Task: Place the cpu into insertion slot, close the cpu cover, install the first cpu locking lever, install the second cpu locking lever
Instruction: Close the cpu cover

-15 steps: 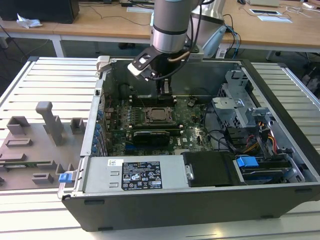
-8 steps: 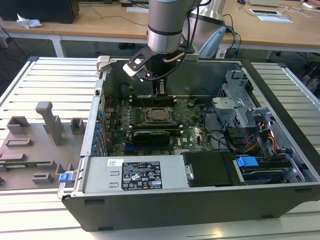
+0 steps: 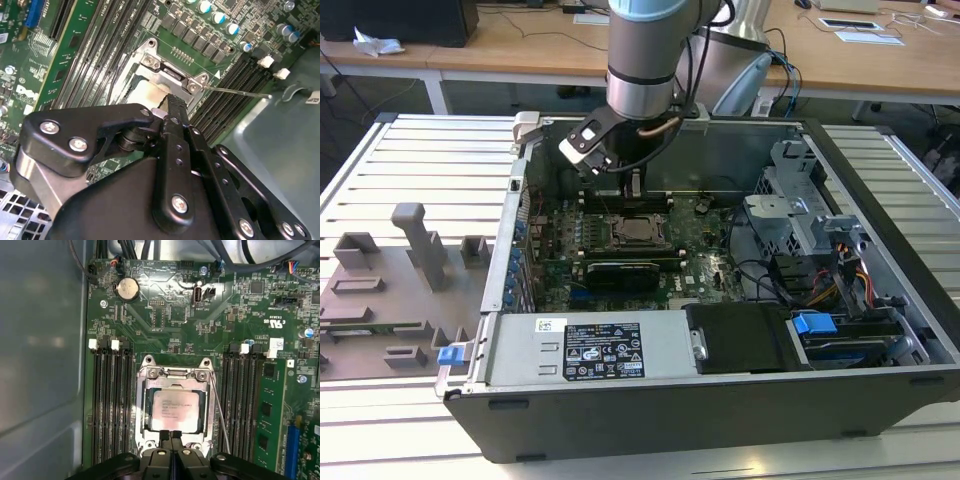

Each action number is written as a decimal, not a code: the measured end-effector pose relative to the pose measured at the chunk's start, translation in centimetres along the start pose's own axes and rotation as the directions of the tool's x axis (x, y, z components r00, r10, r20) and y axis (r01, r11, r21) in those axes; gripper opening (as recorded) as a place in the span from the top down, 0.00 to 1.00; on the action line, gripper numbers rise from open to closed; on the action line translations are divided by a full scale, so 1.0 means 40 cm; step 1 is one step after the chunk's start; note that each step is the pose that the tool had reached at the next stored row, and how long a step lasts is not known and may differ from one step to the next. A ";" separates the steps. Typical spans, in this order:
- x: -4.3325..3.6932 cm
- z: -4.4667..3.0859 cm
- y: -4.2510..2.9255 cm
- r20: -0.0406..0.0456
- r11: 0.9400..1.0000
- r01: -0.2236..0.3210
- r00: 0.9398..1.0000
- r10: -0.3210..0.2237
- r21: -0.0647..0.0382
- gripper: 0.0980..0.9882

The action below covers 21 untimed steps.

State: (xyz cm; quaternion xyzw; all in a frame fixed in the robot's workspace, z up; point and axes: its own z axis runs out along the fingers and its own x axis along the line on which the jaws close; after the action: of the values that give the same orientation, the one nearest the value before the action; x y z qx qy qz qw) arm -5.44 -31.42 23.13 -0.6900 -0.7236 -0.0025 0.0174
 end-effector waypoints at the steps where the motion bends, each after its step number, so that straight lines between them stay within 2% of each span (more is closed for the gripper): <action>1: 0.000 0.008 0.000 0.000 1.000 0.000 1.000 0.000 0.000 0.99; 2: -0.001 0.018 0.000 0.000 1.000 0.000 1.000 0.000 0.000 0.99; 4: -0.001 0.026 -0.004 0.000 1.000 0.000 1.000 0.000 0.000 0.99; 8: 0.000 0.049 -0.024 0.000 1.000 0.000 1.000 0.000 0.000 0.99; 14: 0.000 0.066 -0.030 0.000 1.000 0.000 1.000 0.000 0.000 0.99; 18: 0.000 0.069 -0.031 -0.001 1.000 0.000 1.000 0.000 0.000 0.99; 21: 0.000 0.053 -0.031 -0.001 1.000 0.000 1.000 0.000 0.000 0.99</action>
State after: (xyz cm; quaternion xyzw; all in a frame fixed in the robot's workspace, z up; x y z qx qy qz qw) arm -6.73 -31.41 21.02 -0.6901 -0.7235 -0.0030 0.0177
